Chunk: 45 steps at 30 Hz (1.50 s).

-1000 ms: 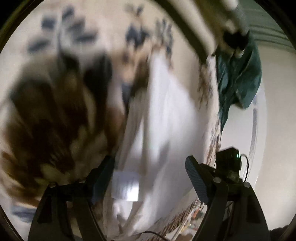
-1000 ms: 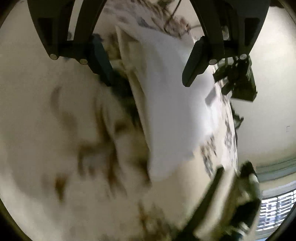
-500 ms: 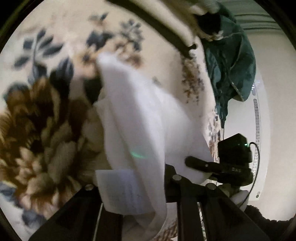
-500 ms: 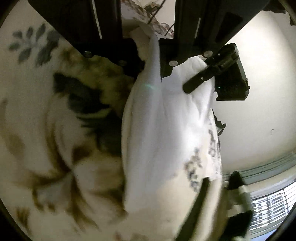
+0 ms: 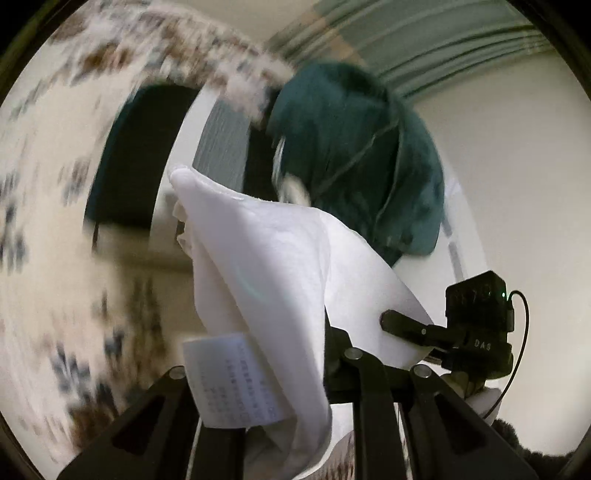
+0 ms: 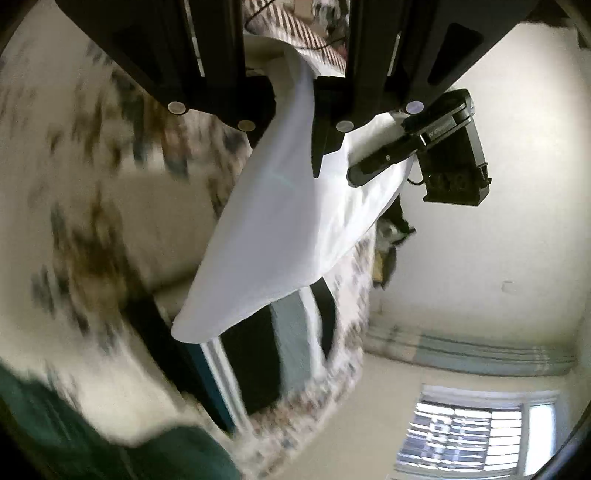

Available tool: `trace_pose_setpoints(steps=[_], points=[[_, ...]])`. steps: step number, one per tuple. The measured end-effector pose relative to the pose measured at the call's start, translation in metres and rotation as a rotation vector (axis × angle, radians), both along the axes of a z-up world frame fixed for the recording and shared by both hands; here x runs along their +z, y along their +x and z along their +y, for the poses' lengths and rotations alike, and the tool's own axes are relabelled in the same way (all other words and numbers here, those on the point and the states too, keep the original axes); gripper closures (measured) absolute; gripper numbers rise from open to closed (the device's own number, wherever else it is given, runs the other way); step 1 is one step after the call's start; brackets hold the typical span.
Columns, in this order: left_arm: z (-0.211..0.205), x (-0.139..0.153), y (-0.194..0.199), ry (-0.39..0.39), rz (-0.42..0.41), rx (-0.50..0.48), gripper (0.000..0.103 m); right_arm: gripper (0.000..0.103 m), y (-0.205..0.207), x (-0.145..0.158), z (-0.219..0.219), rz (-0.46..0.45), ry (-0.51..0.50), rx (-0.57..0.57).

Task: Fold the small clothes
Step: 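Lift the folded shirt with both grippers and lay it on the dark clothes stack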

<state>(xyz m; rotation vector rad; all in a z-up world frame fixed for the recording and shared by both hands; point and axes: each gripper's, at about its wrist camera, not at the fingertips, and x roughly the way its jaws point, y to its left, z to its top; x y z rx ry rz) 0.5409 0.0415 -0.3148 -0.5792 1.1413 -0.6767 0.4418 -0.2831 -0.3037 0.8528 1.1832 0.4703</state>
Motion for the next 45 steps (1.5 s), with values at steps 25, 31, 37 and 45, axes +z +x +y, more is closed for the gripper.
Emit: trace_pose_setpoints(steps=[25, 31, 37, 45], points=[[0.007, -0.070, 0.157, 0.576, -0.024, 0.150, 0.001, 0.009, 0.234, -0.026, 0.050, -0.008, -0.719, -0.022], [-0.015, -0.070, 0.135, 0.762, -0.065, 0.158, 0.001, 0.003, 0.192, -0.018, 0.066, 0.029, -1.001, -0.042], [-0.018, -0.038, 0.101, 0.796, -0.107, 0.183, 0.001, 0.002, 0.159, 0.005, 0.068, 0.017, -1.017, -0.092], [-0.015, 0.045, 0.013, 0.760, -0.180, 0.229, 0.001, 0.002, 0.069, 0.108, 0.086, -0.122, -1.081, -0.154]])
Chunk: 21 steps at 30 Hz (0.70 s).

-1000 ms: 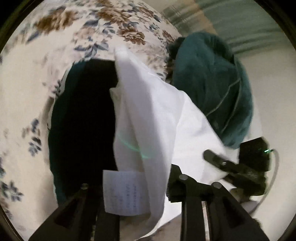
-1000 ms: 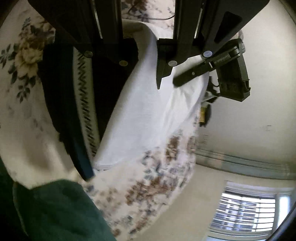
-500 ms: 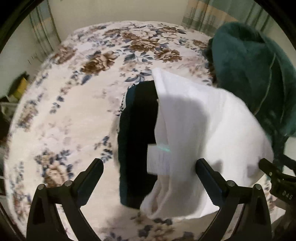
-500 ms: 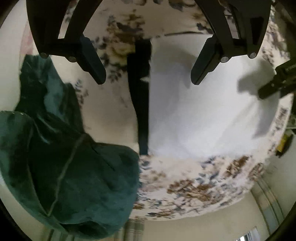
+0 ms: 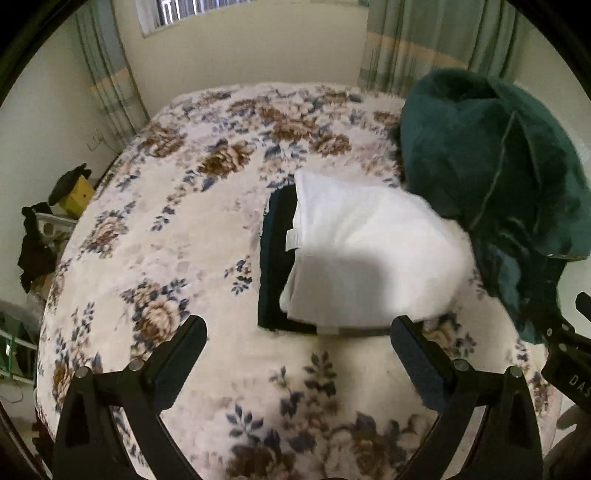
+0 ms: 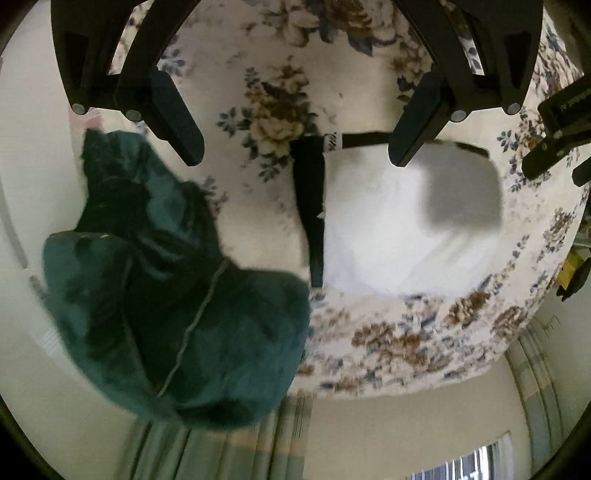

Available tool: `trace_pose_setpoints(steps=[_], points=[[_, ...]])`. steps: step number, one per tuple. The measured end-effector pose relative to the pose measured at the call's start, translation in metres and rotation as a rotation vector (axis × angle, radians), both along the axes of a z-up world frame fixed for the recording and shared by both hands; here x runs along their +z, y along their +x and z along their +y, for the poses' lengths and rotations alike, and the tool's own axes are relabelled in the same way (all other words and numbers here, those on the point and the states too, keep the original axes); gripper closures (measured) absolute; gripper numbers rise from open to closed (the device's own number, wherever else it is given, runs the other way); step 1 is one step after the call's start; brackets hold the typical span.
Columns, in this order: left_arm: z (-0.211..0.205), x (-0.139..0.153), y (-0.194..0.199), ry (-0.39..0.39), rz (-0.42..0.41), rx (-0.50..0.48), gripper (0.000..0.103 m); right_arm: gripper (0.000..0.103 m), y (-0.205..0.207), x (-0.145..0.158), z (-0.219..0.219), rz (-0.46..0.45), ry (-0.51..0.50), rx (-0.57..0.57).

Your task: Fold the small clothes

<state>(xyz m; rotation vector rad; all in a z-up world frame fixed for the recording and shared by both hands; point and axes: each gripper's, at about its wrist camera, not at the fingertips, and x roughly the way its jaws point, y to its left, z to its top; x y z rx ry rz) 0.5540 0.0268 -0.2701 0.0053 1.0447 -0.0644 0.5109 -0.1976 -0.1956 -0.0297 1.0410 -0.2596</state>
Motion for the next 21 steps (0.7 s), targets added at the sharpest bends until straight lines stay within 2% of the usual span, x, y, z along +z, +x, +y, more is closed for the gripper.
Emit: trace_pose_setpoints(steps=[6, 11, 16, 21], points=[[0.002, 0.078, -0.084, -0.008, -0.095, -0.003, 0.001, 0.002, -0.082, 0.083, 0.013, -0.095, -0.004, 0.009], [0.002, 0.135, -0.149, -0.006, -0.166, -0.011, 0.001, 0.002, -0.168, 0.157, 0.024, -0.188, -0.014, 0.012], [0.006, 0.176, -0.197, -0.002, -0.232, -0.004, 0.001, 0.002, -0.249, 0.216, 0.031, -0.273, -0.026, 0.013], [0.007, 0.210, -0.242, 0.007, -0.307, -0.008, 0.001, 0.002, -0.312, 0.262, 0.039, -0.336, -0.006, 0.023]])
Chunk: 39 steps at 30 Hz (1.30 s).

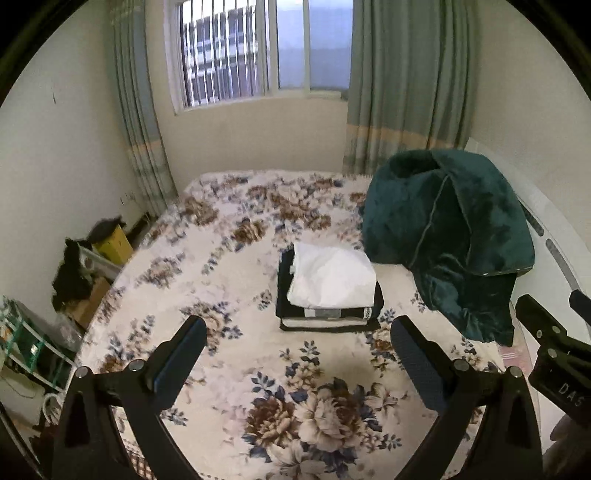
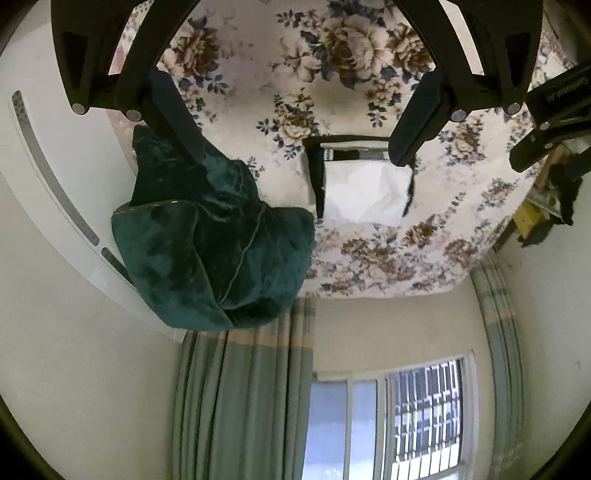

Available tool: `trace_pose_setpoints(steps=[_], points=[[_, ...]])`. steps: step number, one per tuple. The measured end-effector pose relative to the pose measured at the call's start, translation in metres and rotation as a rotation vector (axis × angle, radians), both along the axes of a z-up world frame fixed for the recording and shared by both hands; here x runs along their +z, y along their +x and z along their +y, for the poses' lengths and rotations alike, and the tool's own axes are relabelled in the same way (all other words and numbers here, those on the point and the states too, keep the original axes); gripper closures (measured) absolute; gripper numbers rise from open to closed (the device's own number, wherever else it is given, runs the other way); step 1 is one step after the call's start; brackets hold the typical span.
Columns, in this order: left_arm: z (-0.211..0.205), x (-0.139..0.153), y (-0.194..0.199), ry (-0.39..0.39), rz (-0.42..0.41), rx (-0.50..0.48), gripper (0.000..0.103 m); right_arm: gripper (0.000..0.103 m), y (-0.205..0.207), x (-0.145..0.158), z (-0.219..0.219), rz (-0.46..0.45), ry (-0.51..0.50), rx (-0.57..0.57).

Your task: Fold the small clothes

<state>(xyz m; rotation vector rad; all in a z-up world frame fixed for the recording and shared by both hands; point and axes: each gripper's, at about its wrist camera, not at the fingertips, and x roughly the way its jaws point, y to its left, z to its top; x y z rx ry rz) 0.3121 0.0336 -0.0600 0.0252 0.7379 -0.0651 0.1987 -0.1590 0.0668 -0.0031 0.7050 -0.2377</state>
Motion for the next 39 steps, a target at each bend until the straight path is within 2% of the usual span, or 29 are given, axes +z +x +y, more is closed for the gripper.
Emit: trace_pose_setpoints(steps=[6, 14, 28, 39], points=[[0.003, 0.024, -0.037, -0.021, -0.051, -0.003, 0.001, 0.002, -0.058, 0.042, 0.009, -0.067, 0.013, 0.018], [0.010, 0.036, -0.056, -0.034, -0.106, 0.025, 0.001, 0.001, -0.094, 0.065, 0.016, -0.119, -0.014, 0.026], [0.013, 0.035, -0.075, -0.032, -0.100, 0.055, 0.000, 0.000, -0.105, 0.074, 0.012, -0.124, -0.012, 0.043], [0.021, 0.038, -0.083, -0.017, -0.125, 0.087, 0.000, 0.000, -0.095, 0.077, 0.012, -0.114, 0.002, 0.086]])
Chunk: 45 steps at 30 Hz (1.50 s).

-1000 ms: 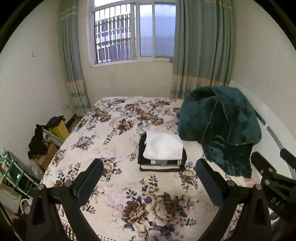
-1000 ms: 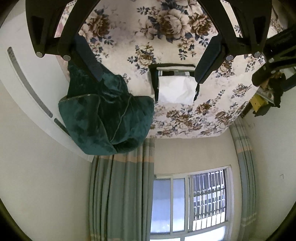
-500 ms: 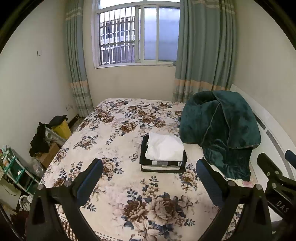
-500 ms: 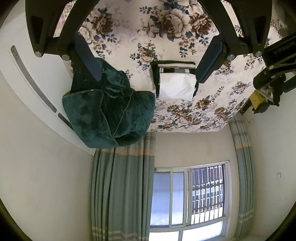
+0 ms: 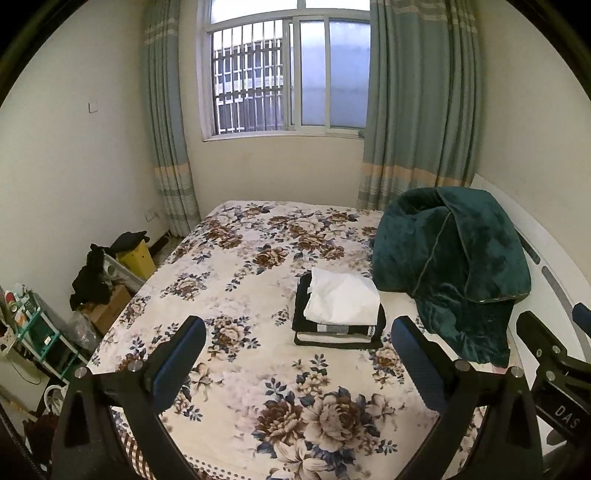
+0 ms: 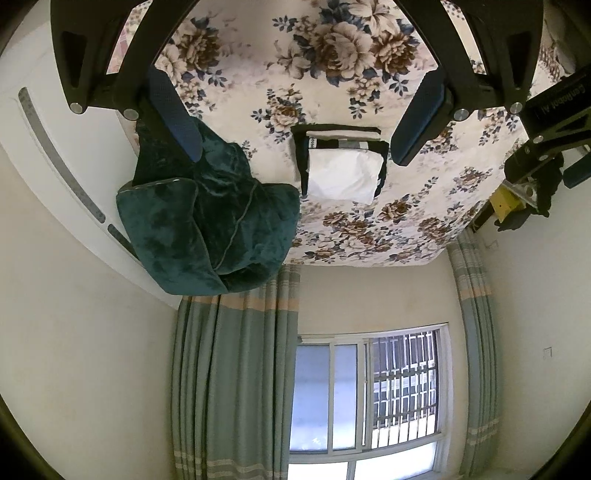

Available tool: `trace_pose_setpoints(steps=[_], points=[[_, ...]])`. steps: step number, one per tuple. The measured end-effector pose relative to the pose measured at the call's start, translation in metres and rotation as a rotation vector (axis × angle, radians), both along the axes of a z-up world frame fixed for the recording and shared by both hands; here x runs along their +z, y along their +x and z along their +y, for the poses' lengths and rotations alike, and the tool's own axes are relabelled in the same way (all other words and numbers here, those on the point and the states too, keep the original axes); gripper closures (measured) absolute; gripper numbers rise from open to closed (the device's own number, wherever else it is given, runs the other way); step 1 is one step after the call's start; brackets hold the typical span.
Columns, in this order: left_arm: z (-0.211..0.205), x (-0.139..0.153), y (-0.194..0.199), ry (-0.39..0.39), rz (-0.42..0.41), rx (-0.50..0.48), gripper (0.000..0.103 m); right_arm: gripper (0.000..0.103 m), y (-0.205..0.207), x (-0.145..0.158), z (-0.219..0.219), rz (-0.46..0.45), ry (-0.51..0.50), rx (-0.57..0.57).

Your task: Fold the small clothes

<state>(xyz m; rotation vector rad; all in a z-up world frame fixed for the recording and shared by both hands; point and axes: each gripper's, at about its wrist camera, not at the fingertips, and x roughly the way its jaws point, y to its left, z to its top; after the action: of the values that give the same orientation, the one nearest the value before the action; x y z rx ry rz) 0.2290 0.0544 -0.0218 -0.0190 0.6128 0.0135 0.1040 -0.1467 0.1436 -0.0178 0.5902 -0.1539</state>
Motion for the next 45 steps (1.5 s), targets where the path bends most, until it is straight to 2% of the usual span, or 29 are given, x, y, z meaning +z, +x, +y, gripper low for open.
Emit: trace_pose_setpoints(steps=[45], points=[[0.0043, 0.0009, -0.0082, 0.010, 0.014, -0.005, 0.000, 0.000, 0.0001, -0.0060, 0.0083, -0.010, 0.000, -0.006]])
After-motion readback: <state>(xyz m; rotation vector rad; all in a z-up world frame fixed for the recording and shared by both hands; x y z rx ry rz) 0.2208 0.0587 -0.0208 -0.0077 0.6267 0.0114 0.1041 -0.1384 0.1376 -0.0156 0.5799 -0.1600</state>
